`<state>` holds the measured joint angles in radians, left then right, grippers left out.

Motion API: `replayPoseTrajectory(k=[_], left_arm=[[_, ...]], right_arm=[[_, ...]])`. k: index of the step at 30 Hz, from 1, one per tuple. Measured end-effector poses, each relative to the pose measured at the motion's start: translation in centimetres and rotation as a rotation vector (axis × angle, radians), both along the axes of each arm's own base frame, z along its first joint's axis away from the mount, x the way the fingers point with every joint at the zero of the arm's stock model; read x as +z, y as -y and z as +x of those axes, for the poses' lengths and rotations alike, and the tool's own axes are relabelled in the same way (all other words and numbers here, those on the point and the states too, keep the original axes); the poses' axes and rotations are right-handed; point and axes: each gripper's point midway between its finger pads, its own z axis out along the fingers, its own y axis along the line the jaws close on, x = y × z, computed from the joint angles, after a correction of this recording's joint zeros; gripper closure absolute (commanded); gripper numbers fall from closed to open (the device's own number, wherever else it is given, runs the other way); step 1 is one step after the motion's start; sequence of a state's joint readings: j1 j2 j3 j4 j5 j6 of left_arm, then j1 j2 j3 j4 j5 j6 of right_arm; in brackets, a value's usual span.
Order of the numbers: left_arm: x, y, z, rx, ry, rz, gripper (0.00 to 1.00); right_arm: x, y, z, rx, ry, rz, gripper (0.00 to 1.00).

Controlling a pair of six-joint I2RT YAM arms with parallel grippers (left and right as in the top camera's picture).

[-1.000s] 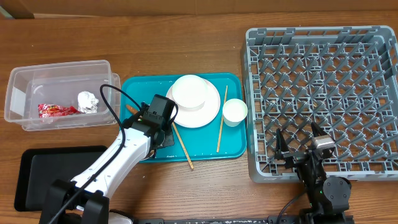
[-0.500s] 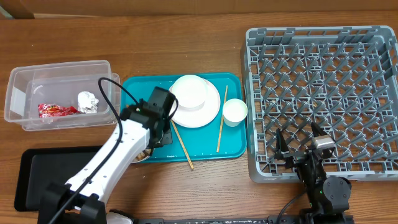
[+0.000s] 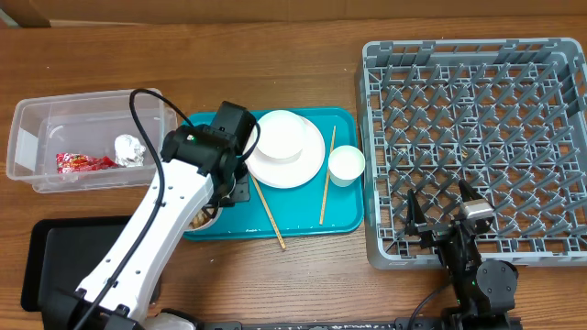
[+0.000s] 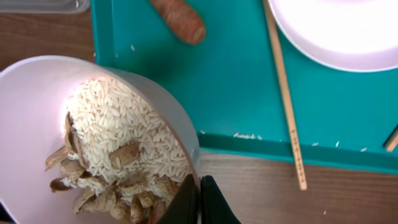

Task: Sort waste into correct bins and load items into the dishwasher
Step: 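Grasp the rim of the pink bowl of rice with the left gripper, then move the pink bowl over the black tray and tip out the rice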

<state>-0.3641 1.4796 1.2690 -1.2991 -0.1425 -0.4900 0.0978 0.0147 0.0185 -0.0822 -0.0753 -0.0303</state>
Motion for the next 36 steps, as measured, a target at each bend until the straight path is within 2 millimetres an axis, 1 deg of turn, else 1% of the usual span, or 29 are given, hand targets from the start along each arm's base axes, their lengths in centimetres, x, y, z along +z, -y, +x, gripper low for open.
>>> replayPoseTrajectory(k=[2,5,10,14,18,22,25,31,36], left_arm=[[0.7,-0.5,-0.2,0.013,0.019,-0.011,0.96],[2.4,-1.7,-0.5,0.044,0.074,-0.028,0.96],[4.9,-5.0,-1.9,0.136,0.144,-0.043,0.96],[5.8,-7.7,-2.7,0.218,0.17,-0.05,0.96],[6.1,-10.7,-3.2,0.316,0.182,-0.083,0.96],[6.1,-13.8,-3.7,0.419,0.199,-0.156,0.96],[5.5,-15.3,-3.8,0.48,0.235,-0.246,0.96],[2.8,-17.6,-4.4,0.594,0.335,-0.46,0.96],[0.9,-18.9,-5.3,0.668,0.442,-0.59,0.96]], right_arm=[[0.0,0.0,0.0,0.0,0.0,0.0,0.0],[0.0,0.0,0.0,0.0,0.0,0.0,0.0],[0.0,0.0,0.0,0.0,0.0,0.0,0.0],[0.0,0.0,0.0,0.0,-0.001,0.0,0.0],[0.0,0.0,0.0,0.0,0.0,0.0,0.0],[0.0,0.0,0.0,0.0,0.0,0.0,0.0],[0.0,0.0,0.0,0.0,0.0,0.0,0.0],[0.0,0.0,0.0,0.0,0.0,0.0,0.0],[0.0,0.0,0.0,-0.001,0.0,0.0,0.0]])
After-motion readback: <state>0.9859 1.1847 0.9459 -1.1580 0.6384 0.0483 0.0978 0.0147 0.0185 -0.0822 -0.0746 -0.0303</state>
